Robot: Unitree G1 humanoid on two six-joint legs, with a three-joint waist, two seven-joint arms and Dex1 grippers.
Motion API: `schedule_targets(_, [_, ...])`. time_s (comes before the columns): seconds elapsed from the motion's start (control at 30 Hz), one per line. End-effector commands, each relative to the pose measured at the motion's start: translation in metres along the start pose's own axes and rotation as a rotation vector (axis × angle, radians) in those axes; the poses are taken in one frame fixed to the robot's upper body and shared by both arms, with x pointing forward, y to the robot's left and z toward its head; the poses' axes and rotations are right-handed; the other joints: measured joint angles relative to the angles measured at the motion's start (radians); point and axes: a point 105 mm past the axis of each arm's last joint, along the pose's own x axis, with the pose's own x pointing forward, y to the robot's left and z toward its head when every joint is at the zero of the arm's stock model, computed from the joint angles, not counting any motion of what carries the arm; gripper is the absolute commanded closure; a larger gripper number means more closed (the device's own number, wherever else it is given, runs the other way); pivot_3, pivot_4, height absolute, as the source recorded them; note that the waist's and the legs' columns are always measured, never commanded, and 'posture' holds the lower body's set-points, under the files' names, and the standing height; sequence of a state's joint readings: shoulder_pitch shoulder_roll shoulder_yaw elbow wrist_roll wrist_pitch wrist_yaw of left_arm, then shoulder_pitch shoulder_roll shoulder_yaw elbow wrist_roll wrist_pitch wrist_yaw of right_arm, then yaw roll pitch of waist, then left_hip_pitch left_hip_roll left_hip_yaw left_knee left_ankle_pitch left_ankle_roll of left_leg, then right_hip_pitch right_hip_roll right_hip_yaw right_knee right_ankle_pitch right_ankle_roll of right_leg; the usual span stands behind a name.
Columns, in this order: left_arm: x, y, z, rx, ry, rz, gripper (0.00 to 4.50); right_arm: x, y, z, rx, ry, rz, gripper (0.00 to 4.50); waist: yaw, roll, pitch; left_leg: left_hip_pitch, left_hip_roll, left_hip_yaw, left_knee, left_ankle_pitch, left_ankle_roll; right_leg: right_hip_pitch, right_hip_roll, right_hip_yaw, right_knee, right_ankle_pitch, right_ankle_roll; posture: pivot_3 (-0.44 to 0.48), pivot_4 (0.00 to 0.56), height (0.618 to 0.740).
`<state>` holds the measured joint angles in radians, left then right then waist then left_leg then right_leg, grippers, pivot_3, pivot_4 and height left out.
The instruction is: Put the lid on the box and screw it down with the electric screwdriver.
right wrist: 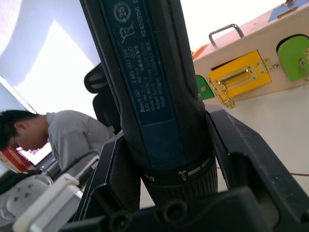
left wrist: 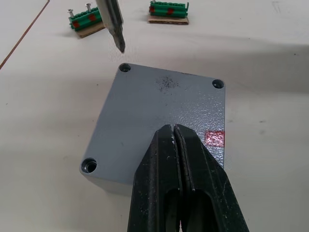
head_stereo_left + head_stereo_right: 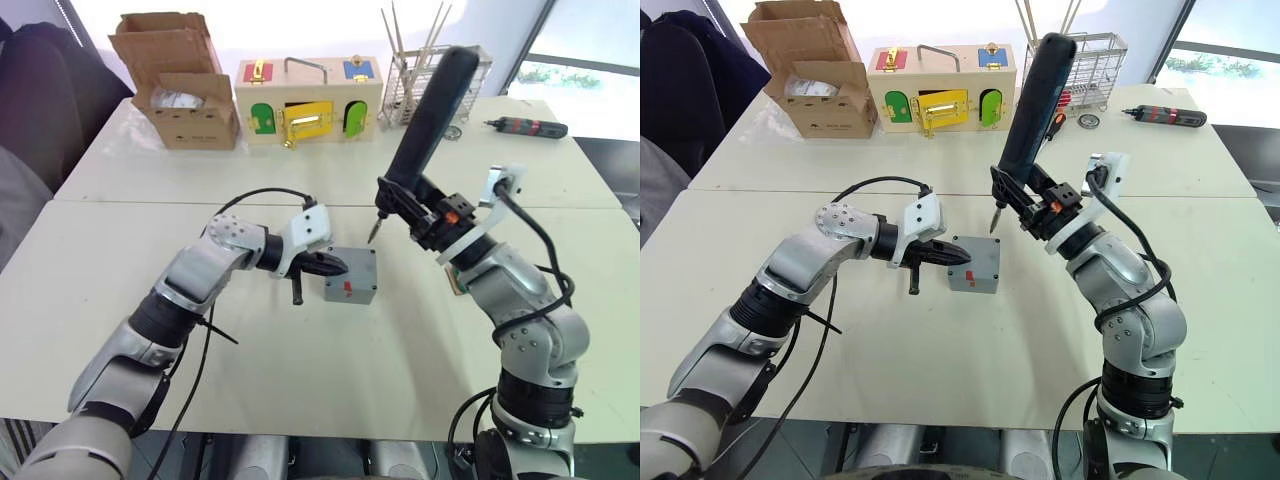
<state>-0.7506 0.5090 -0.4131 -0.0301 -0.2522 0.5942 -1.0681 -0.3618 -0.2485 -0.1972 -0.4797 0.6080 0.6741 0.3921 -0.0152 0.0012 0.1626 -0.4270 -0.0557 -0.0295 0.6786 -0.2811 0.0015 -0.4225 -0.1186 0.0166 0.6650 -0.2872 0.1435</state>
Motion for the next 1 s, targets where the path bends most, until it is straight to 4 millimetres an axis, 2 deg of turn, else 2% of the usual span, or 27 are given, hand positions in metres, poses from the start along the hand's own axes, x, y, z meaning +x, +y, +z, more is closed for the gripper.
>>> schedule_targets(0.03, [0.0, -0.002, -0.005, -0.005, 0.014, -0.003, 4.5, -0.003, 0.003, 0.009, -0.068, -0.045, 0.021, 2.7, 0.0, 0.0, 0.0, 0.0, 0.0, 0.0, 0.0, 0.0, 0.0, 0.0, 0.0, 0.0, 0.0, 0.0, 0.0, 0.0, 0.15, 0.735])
schedule_targets(0.67, [-0.001, -0.003, -0.005, -0.001, 0.019, 0.004, 4.5, 0.0, 0.0, -0.003, -0.08, -0.028, -0.001, 2.7, -0.001, 0.0, 0.0, 0.0, 0.0, 0.0, 0.0, 0.0, 0.0, 0.0, 0.0, 0.0, 0.0, 0.0, 0.0, 0.0, 0.15, 0.735])
schedule_targets(1.0, [0.005, -0.005, -0.02, -0.053, 0.06, 0.009, 4.5, -0.006, 0.009, -0.037, -0.076, 0.065, 0.04, 2.7, -0.001, -0.001, -0.002, 0.003, 0.0, 0.0, 0.0, 0.0, 0.001, 0.003, 0.0, 0.0, 0.0, 0.0, 0.0, 0.0, 0.15, 0.735])
